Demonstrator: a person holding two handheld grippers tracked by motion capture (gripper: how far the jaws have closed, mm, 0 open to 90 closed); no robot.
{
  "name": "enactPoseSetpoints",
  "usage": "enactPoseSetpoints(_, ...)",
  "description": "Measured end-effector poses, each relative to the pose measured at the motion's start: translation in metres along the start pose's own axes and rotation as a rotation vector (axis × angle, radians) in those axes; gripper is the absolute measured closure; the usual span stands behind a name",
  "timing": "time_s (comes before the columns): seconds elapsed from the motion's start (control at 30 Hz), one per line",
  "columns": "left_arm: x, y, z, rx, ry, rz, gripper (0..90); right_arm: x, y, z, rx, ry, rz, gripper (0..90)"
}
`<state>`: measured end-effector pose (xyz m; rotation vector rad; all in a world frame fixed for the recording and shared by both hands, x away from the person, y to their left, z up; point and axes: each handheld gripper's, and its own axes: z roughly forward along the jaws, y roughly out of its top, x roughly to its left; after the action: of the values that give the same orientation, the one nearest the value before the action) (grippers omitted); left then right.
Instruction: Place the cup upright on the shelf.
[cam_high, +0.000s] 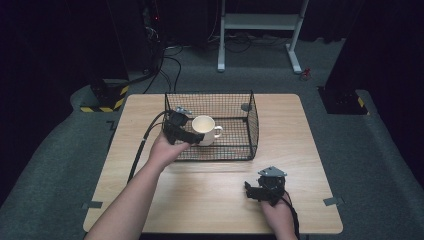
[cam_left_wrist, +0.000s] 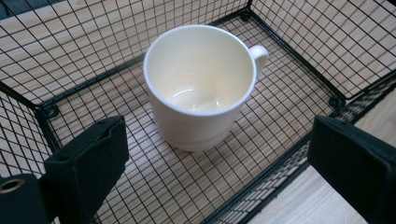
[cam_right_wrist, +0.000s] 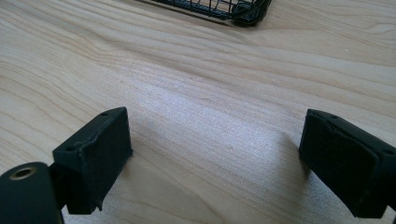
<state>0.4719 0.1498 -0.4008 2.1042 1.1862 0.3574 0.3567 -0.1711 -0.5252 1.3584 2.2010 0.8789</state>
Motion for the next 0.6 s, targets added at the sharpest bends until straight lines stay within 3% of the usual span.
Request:
enactPoseSetpoints(0.43,0.0,-0.028,-0.015,-0.026,-0.027,0.001,6.1,0.0,0.0,0.0,-0.001,-0.001,0.001,8.8)
enactPoseSetpoints(0.47,0.0,-0.037,-0.02,-0.034,-0.033,0.0,6.2,0.0,0.0,0.0,-0.002,-0.001,0.001,8.8)
enactPoseSetpoints(0.6,0.001,-0.047,-0.025,-0.046,-0.038,-0.008,6.5,0.0,0.0,0.0,-0.002,-0.002,0.001,8.8)
